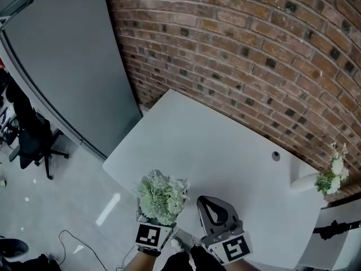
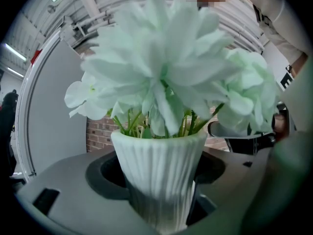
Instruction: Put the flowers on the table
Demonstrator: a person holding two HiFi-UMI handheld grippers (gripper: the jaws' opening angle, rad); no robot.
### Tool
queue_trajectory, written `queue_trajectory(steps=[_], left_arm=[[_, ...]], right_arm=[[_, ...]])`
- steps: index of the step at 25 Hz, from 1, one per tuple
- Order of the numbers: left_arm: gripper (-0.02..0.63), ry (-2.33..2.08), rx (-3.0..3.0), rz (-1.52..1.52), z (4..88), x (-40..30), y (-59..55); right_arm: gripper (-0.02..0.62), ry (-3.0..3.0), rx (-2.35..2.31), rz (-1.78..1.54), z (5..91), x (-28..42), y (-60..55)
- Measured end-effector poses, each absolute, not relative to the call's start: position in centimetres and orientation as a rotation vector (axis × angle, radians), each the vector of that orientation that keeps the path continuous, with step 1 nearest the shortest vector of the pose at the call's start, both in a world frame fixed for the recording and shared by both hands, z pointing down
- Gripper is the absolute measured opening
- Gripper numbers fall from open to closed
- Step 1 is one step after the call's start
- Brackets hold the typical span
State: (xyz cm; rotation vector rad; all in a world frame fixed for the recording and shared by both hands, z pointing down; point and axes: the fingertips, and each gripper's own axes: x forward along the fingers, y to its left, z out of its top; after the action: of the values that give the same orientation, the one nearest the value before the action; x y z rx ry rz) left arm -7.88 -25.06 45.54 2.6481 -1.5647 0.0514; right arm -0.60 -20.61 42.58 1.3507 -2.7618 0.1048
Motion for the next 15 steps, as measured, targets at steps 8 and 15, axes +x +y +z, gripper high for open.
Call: queue_trajectory(steps=[8,15], left_arm=[[0.353,-1.533,2.693,0.06,47.1,-7.7,-28.0],[0.353,-1.517,2.721,0.067,48.1,-7.0,-29.7]], right_arm=[[0.02,-2.724,1.394,0.128,44.0,-0.2,-22.5],[0.02,-2.707,1.426,0.143,45.0,0.1,-24.0]])
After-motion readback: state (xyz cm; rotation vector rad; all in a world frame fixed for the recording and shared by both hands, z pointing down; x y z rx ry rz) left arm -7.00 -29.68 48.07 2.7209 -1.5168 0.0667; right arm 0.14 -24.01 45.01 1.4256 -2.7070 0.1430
